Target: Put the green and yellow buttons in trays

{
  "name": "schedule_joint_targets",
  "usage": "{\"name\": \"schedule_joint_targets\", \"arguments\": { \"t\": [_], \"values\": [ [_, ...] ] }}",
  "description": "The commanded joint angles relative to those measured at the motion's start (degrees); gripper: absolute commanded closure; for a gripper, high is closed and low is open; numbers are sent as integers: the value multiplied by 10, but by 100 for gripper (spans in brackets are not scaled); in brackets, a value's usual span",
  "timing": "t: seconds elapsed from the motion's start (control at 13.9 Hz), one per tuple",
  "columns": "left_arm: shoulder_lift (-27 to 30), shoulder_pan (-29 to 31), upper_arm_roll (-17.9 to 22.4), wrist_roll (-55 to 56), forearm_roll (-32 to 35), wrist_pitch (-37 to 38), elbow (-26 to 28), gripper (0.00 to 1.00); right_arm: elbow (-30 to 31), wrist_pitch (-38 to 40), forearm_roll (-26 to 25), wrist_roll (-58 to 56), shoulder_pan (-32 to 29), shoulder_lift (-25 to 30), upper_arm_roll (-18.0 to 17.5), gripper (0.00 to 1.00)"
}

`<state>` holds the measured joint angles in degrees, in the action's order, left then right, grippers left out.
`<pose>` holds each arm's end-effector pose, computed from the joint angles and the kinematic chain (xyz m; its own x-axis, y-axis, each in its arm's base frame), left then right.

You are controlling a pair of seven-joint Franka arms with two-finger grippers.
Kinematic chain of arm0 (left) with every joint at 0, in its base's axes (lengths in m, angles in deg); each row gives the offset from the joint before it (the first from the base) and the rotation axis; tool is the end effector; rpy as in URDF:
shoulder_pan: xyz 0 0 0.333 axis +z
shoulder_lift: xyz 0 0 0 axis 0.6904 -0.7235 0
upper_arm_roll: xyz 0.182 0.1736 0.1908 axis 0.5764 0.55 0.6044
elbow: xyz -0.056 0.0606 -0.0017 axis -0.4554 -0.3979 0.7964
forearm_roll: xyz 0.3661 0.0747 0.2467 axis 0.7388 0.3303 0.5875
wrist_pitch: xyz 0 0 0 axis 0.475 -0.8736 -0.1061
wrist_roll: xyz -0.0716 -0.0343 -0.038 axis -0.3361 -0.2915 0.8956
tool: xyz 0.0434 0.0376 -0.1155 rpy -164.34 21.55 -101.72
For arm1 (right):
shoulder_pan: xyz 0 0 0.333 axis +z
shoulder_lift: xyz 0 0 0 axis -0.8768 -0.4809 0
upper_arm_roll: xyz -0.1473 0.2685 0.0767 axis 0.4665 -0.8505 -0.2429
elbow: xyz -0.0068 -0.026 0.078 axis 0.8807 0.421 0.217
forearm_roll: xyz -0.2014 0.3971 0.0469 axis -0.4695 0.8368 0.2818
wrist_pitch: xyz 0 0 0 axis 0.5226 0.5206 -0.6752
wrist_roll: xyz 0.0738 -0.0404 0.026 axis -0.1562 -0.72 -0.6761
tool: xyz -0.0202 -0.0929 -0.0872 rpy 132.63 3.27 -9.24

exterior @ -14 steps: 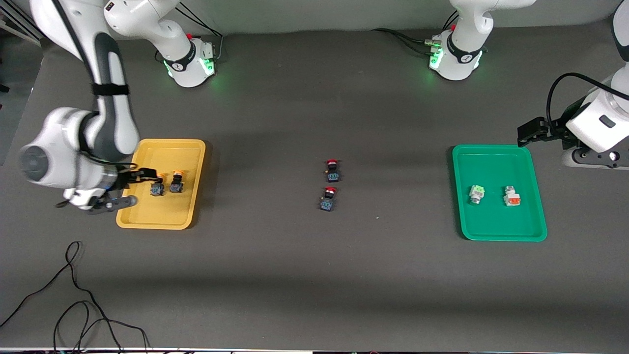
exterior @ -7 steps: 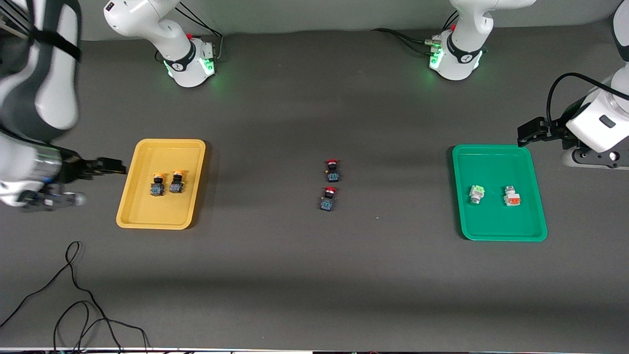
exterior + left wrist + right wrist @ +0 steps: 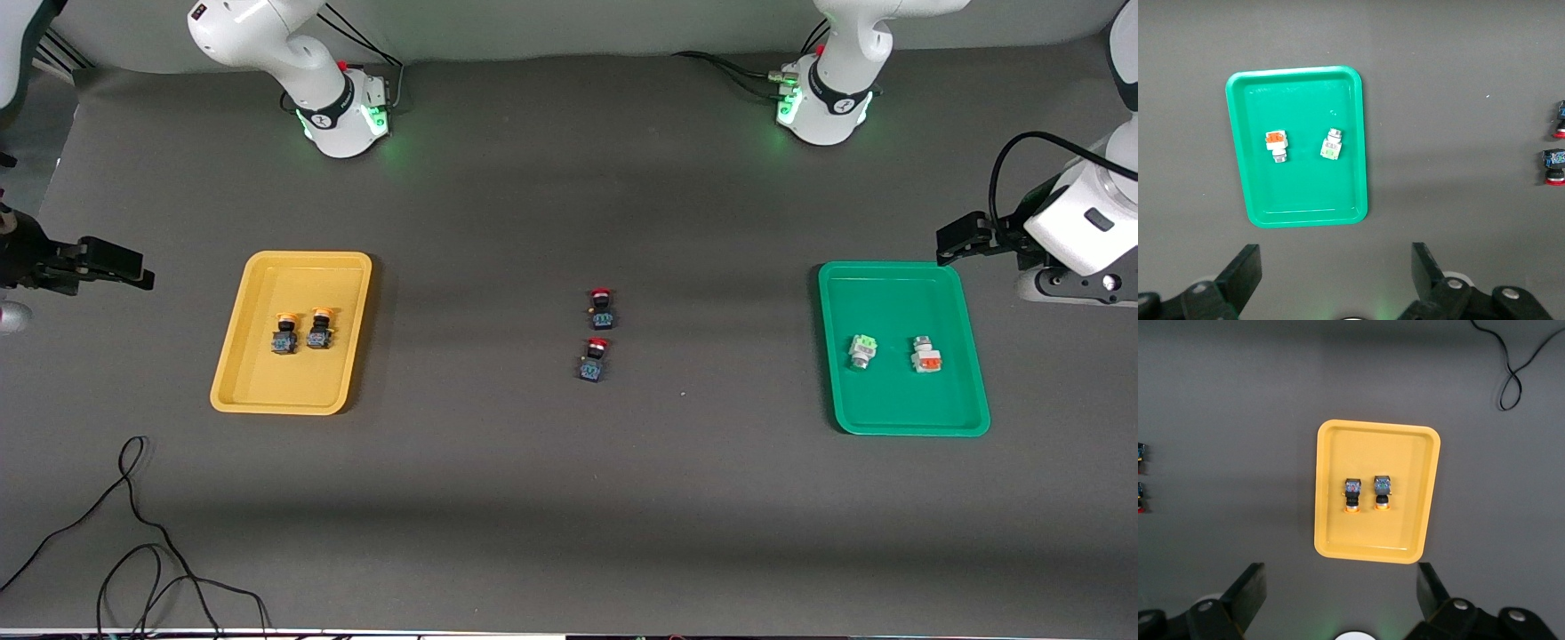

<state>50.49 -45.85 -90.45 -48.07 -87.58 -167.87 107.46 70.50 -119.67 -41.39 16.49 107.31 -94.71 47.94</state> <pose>0.6131 -0.0448 0.5593 0.9925 -0.0712 -0.0997 -0.0710 -0.9975 0.0057 0.6418 -0.0242 0.6157 0.9930 0.0058 -0.1176 0.0031 -0.9997 -0.0230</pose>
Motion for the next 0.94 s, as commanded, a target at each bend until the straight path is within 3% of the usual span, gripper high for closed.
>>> {"name": "schedule_joint_targets", "arguments": {
  "t": [0.0,0.14,0.43,0.58,0.72,0.86],
  "values": [
    [7,-9,7,0,-2,9,-1,0,-44,64,8,9,-13,-16,27,0],
    [7,-9,7,0,-2,10,-1,0,-50,77,33,11,-42,-17,21,0],
    [7,-9,7,0,-2,10,-1,0,-53,77,32,52,-43,-15,15,0],
    [7,-9,7,0,-2,10,-1,0,-53,77,30,113,-60,-8,-16,0],
    [7,-9,7,0,-2,10,-1,0,-52,77,21,150,-136,20,-126,0],
    [7,-9,7,0,-2,10,-1,0,-49,77,-29,170,-201,42,-229,0]
  ]
}}
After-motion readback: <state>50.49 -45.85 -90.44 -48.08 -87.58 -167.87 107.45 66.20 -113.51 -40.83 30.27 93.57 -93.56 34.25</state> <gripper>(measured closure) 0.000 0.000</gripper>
